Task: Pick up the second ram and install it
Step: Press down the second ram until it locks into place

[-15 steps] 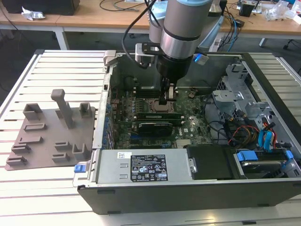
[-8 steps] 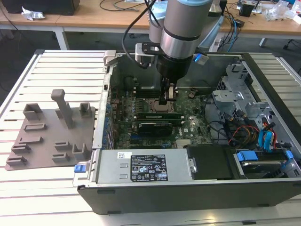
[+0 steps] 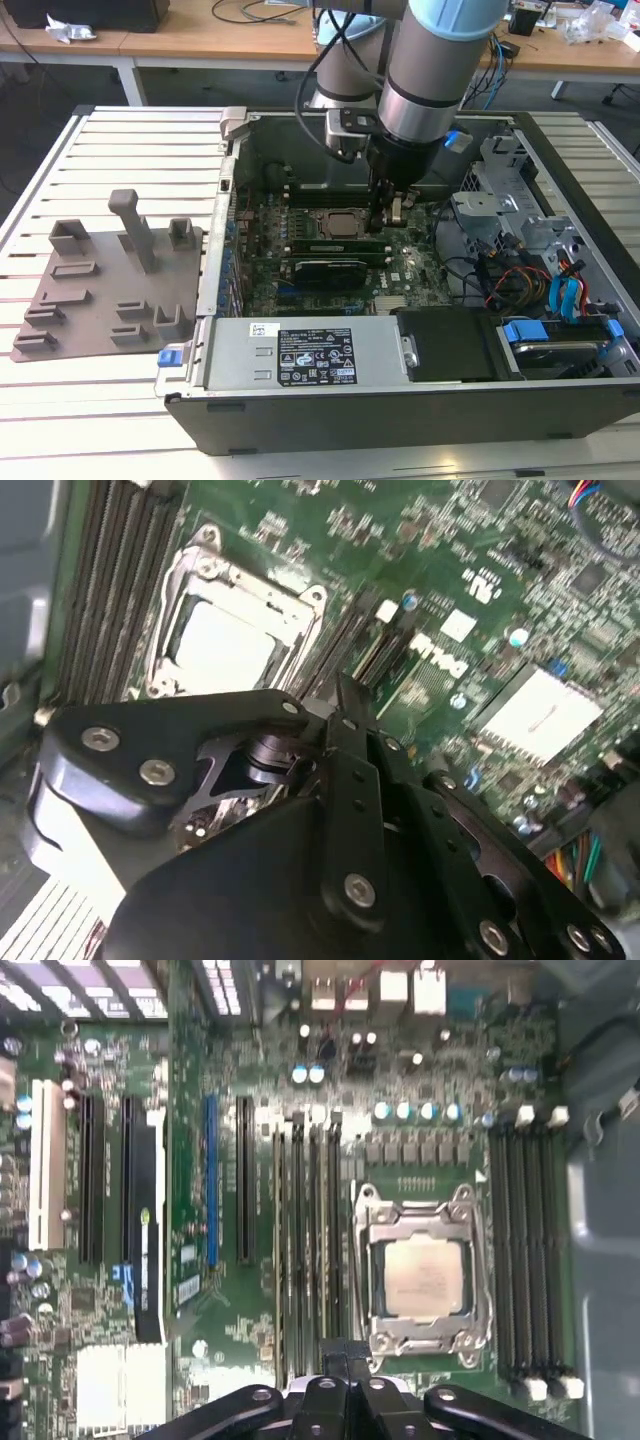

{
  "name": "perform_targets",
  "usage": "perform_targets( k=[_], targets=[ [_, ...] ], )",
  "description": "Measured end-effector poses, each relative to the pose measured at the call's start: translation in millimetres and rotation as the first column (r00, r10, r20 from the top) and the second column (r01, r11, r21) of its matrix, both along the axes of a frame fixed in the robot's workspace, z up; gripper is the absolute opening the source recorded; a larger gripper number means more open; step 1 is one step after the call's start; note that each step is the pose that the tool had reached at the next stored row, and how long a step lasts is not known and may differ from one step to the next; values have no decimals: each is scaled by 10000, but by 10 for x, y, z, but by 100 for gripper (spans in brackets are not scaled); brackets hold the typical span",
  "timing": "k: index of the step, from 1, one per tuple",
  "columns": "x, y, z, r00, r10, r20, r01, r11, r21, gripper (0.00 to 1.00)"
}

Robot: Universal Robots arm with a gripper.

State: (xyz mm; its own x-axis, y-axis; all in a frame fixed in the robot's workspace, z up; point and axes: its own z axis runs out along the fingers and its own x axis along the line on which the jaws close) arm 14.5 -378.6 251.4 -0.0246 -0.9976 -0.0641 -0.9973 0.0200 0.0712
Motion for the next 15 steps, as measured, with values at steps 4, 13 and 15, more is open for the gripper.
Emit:
perform_targets(
  k=[4, 13, 15],
  targets=[
    [65, -13, -148, 10000, -1, -2, 1, 10000, 0, 10],
    [-134, -14, -133, 9999, -1, 111, 1, 10000, 1, 10],
    [-289, -14, -133, 9999, 0, 135, 0, 10000, -1, 10]
  ],
)
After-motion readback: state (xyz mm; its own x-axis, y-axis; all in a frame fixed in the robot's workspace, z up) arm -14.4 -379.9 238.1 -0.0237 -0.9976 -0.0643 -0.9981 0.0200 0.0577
